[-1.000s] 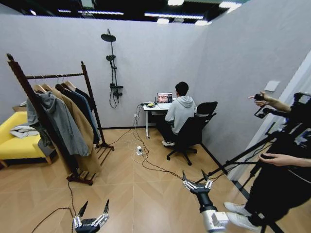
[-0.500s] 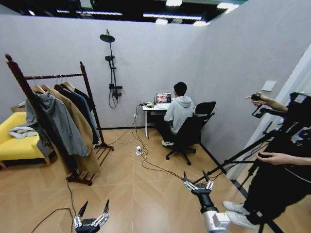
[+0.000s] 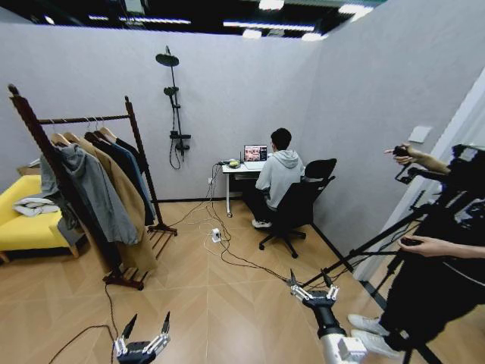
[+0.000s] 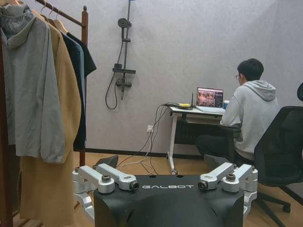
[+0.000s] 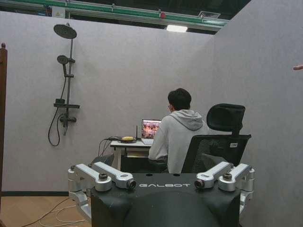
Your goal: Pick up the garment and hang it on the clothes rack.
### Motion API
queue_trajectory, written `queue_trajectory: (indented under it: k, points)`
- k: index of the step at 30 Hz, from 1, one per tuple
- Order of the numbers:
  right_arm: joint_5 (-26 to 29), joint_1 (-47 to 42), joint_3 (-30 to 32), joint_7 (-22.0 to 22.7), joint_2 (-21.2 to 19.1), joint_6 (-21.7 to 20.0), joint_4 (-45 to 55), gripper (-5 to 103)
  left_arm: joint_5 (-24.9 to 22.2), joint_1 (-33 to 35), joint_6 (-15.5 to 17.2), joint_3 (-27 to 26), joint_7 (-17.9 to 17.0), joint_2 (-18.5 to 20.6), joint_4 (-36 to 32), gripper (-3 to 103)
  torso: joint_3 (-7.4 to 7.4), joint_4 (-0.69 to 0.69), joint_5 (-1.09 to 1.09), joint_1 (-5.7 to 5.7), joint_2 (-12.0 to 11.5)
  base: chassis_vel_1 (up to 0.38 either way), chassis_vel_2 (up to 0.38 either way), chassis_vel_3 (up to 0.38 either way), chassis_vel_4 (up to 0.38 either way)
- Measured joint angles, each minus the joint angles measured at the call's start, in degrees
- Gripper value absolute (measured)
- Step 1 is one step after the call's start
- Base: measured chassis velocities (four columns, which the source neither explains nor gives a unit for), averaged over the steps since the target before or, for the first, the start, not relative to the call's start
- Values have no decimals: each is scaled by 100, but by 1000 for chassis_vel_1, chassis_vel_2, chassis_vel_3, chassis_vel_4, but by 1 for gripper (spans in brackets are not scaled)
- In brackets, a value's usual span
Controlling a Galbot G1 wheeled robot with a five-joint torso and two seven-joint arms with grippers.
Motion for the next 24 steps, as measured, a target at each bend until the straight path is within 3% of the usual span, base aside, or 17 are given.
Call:
queue_trajectory:
  k: [24]
  points:
    - [70,173,76,-83,-6,23,-7,100,0,0,0,0,0,0,0,100,0,0,0,0,0,0,0,0,0]
